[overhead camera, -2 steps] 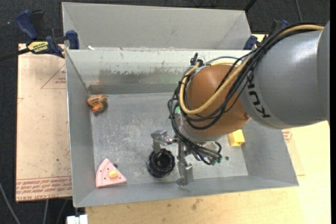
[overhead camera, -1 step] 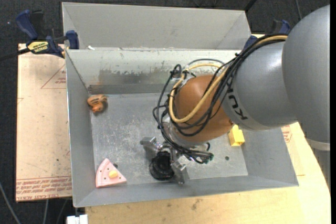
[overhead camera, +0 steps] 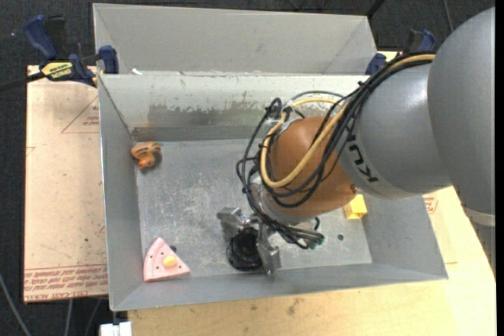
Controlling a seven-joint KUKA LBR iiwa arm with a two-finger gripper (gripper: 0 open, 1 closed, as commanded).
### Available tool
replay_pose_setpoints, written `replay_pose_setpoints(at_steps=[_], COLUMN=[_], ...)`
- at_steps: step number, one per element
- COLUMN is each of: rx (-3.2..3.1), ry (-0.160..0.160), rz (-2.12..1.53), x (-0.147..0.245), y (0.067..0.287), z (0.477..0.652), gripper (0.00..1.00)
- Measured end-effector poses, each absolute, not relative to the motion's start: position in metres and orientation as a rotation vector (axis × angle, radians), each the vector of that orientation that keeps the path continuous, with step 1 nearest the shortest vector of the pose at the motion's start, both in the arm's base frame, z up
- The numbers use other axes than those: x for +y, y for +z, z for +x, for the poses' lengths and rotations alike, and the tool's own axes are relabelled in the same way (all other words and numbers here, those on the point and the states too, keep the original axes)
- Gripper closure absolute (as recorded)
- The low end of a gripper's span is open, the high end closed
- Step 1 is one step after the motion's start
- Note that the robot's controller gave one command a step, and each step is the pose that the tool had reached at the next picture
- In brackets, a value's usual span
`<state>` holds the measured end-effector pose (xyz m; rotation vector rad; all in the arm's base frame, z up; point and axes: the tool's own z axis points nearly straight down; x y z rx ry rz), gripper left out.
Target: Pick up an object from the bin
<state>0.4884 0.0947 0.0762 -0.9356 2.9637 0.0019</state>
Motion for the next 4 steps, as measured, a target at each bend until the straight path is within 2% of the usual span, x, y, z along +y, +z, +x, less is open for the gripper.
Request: replay_pose_setpoints(at_steps=[2, 4], rx=[2.969, 2.99], ry=[0.002, 0.002], rz=[-0.937, -0.942], x=[0.095, 0.095], y=[0.079, 0.105], z=[0.488, 0.486], gripper=[1.0, 1.0])
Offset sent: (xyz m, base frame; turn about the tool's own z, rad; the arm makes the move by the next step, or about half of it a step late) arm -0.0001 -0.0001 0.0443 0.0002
